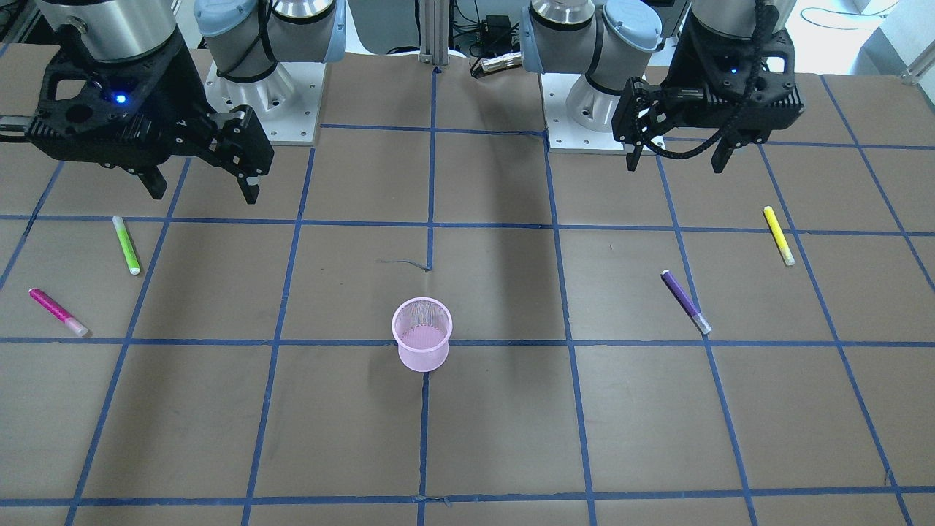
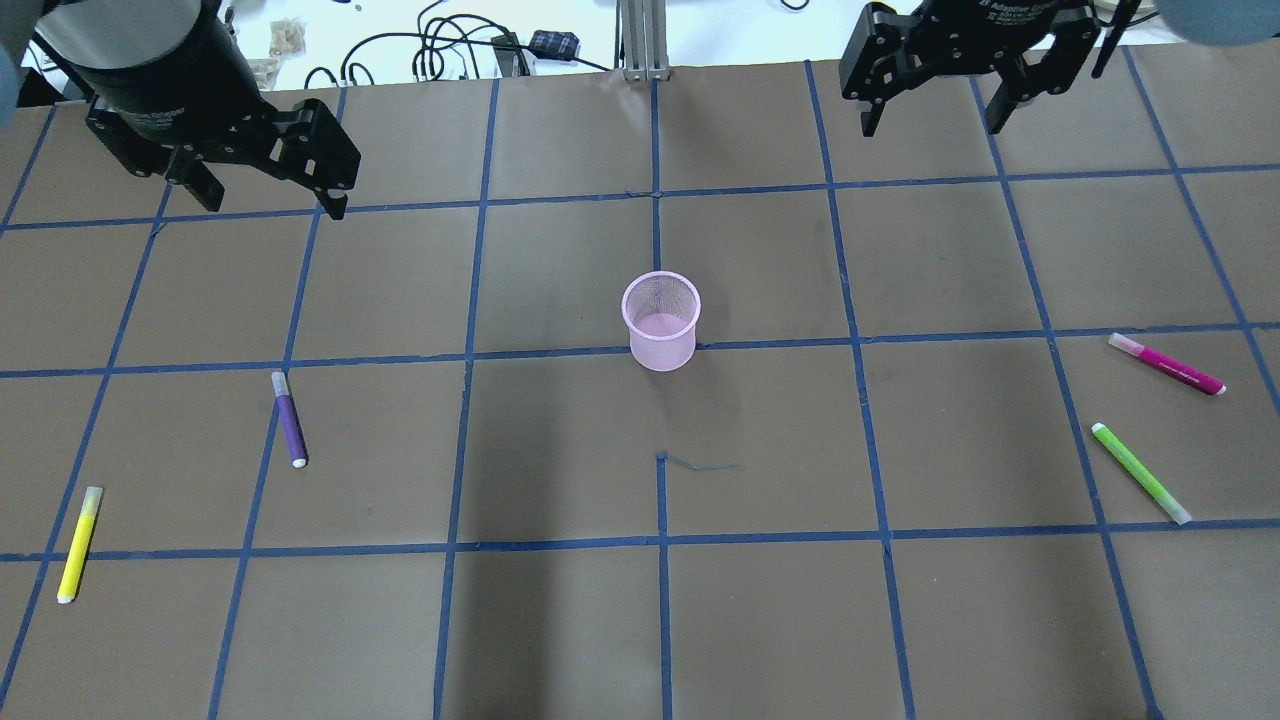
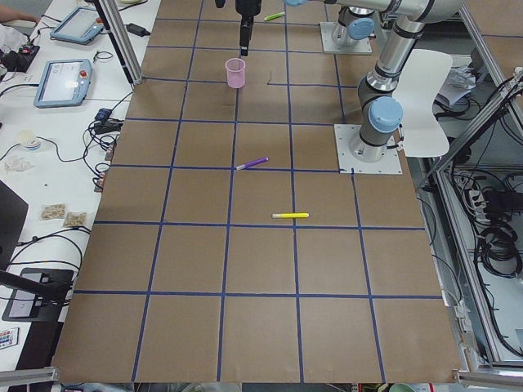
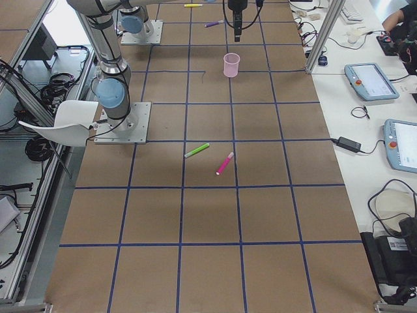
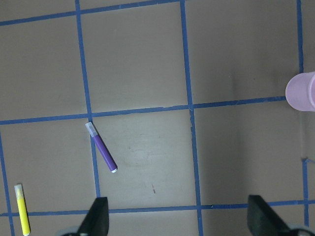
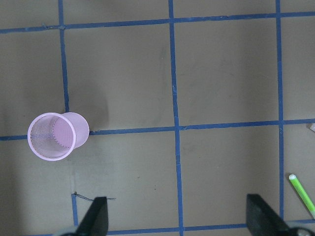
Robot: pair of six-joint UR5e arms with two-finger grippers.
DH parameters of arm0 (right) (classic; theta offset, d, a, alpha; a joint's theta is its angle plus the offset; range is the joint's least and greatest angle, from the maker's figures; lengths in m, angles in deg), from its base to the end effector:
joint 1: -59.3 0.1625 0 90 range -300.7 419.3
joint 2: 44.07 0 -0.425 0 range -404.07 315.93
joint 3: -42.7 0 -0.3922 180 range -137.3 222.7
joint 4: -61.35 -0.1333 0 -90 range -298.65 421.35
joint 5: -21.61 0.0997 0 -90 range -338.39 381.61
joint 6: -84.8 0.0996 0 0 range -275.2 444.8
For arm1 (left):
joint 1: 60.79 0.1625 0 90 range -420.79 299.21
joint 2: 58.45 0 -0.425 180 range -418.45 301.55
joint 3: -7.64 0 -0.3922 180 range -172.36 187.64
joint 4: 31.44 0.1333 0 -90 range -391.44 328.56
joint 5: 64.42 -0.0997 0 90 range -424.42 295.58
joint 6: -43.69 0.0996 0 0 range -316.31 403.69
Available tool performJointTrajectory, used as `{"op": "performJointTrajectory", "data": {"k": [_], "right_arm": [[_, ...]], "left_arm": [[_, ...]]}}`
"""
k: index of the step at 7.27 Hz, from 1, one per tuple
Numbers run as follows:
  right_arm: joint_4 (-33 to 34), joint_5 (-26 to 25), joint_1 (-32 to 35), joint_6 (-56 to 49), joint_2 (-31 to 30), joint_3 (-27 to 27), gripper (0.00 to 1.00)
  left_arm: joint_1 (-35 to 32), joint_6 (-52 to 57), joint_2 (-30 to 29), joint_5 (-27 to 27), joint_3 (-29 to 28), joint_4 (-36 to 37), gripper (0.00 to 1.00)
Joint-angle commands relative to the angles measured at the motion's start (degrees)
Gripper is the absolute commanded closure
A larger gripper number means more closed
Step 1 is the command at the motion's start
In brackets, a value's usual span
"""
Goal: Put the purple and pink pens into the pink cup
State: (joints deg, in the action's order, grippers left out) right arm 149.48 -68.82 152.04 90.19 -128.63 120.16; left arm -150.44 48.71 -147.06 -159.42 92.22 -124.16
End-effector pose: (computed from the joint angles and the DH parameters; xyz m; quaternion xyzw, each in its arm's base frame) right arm 0.1581 -0.5309 0.5440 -0.0233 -0.9987 0.0458 0.0005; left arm -0.1217 -0.4864 0.5420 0.0391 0.9976 -0.0336 0.0452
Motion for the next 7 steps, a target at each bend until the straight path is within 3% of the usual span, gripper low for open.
{"op": "performJointTrajectory", "data": {"k": [1,4,5,7], "right_arm": [[0.19,-0.01,-0.01,-0.46,0.18,0.14,0.00],[-0.77,0.60,-3.76,-4.30,0.01,-0.30,0.00],[-2.25,5.22,-7.88,-11.47,-0.52,-0.30,0.00],[-7.86,2.04,-16.31,-37.14,-2.36,0.14,0.00]], "left_arm": [[-0.09,-0.02,0.02,-0.01,0.32,-0.09,0.00],[0.09,0.07,1.59,-0.19,3.90,-0.97,0.00],[0.96,1.12,1.86,0.07,6.80,-0.01,0.00],[5.85,1.73,1.69,-3.78,12.68,2.87,0.00]]}}
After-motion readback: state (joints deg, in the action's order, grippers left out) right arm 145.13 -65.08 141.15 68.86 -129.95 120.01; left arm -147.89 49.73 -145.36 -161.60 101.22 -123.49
